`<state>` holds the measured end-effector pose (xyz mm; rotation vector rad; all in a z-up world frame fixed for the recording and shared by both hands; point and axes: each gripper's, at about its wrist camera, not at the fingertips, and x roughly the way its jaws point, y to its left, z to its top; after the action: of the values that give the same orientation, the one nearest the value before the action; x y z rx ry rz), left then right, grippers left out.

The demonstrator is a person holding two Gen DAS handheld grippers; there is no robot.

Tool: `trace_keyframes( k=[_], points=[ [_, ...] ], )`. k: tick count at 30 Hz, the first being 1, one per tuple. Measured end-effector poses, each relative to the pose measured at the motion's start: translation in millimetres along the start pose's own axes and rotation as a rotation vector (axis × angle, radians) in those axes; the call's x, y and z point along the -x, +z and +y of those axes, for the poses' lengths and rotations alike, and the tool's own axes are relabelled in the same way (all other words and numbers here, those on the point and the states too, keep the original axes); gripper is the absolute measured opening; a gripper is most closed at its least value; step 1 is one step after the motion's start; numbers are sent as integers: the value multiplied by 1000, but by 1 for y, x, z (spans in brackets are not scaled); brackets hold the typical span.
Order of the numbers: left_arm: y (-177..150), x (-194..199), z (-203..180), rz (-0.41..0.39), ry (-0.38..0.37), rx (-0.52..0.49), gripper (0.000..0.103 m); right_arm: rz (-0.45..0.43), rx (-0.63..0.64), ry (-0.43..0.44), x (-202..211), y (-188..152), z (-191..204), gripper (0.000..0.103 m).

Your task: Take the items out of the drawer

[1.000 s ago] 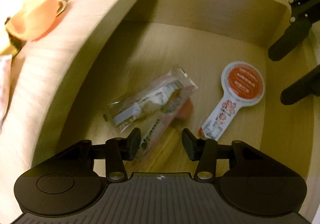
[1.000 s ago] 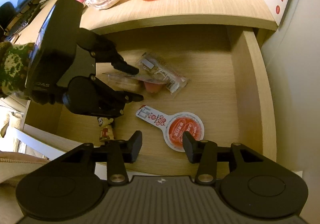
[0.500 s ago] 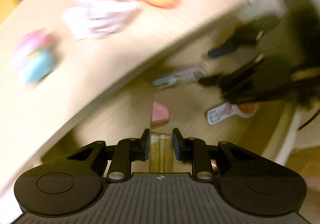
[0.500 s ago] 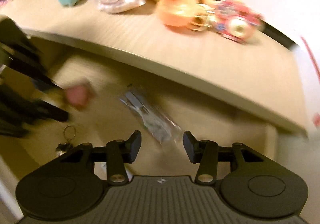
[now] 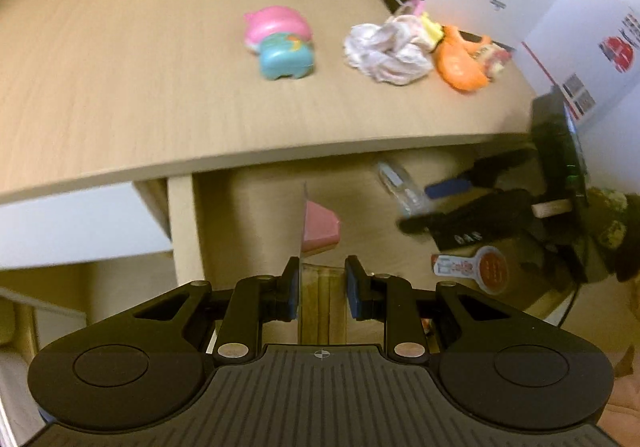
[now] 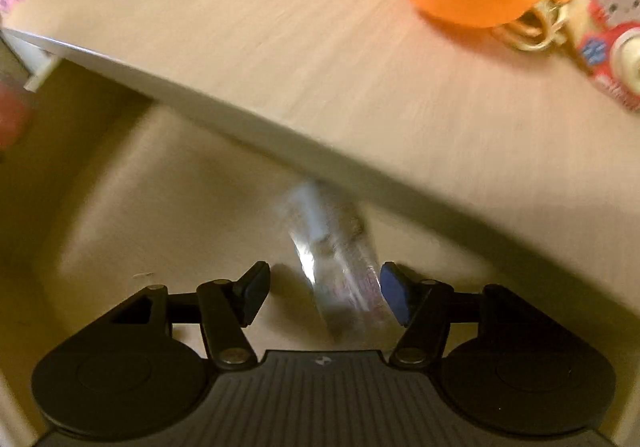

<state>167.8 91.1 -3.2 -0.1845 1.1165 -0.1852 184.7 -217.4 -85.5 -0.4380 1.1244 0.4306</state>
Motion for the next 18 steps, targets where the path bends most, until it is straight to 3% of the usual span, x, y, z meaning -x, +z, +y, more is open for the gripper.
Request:
trace_keyframes(
  k=[1,4,13,16,18],
  points=[
    [-6,-4,3,-1,2,14,26,-14,5,16,4,-1,3,61],
    [-9,-8,5,5,9,42,27,-50,8,-80,5,1,10,61],
    [-13,-6,4,20,46,56,26,-57,-236,-153,-15,16,17,61],
    [-14,-1,2,16,40,37,26,-40,-205,-151,-16,17,25,47],
    [-14,2,1,17,32,21,26,4,-196,-96,-12,14,28,34]
  ],
)
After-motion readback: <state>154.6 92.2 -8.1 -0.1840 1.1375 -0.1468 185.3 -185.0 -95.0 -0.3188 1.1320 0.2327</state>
